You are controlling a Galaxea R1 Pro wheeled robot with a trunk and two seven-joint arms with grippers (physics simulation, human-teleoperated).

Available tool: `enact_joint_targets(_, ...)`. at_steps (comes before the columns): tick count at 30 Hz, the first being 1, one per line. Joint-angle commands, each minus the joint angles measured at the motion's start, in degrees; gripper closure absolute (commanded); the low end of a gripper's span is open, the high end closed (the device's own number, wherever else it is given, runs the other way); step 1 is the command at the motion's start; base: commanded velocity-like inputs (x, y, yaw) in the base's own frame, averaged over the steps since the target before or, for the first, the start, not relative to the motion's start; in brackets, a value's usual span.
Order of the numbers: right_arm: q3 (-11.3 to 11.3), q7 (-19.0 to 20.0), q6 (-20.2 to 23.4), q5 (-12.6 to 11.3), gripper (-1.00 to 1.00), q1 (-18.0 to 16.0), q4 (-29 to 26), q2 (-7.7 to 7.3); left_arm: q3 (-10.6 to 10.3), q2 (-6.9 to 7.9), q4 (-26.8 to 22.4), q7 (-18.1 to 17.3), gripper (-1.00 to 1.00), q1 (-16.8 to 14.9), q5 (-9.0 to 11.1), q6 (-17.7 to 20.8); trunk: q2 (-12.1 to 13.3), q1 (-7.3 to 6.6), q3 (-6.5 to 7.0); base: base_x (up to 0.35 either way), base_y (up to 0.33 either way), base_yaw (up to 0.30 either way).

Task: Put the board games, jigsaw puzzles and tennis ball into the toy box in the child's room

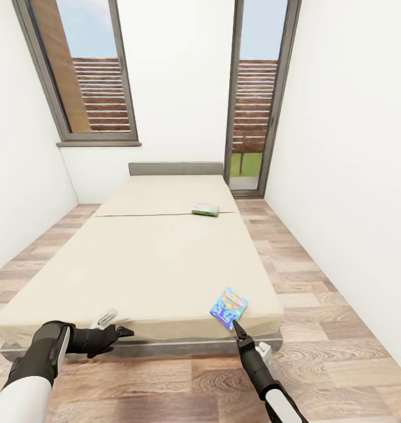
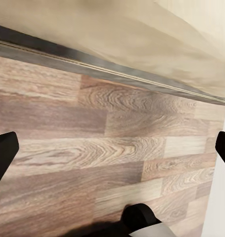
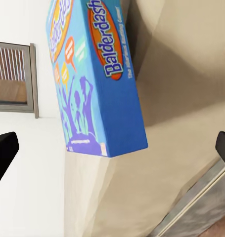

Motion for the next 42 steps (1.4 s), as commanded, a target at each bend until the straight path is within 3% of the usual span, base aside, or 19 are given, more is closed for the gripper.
enact_joint_targets(1,-0.2,0.27,0.28,-0.35,-1.0,-0.04,0.05,0.04,0.19,-0.06,-0.03,-0.61,-1.0,-0.06,-0.6,0.26,-0.02,0.0,-0.05,0.027,0.051,0.0)
enact_joint_targets(11,-0.2,0.21,0.29,-0.35,-1.0,-0.03,0.05,-0.01,0.39,-0.05,-0.03,-0.66,-1.0,-0.06,-0.6,0.43,-0.02,0.0,-0.05,0.009,0.016,0.0)
enact_joint_targets(17,-0.2,0.2,0.29,-0.35,-1.0,-0.03,0.05,0.01,0.42,-0.03,-0.03,-0.67,-1.0,-0.06,-0.6,0.46,-2.43,1.31,-1.13,0.001,0.002,0.0)
enact_joint_targets(42,-0.2,0.2,0.29,-0.35,-1.0,-0.12,0.05,0.05,0.43,-0.03,-0.03,-0.67,-1.0,-0.06,-0.6,0.47,-2.43,1.31,-1.13,0.0,0.003,0.0)
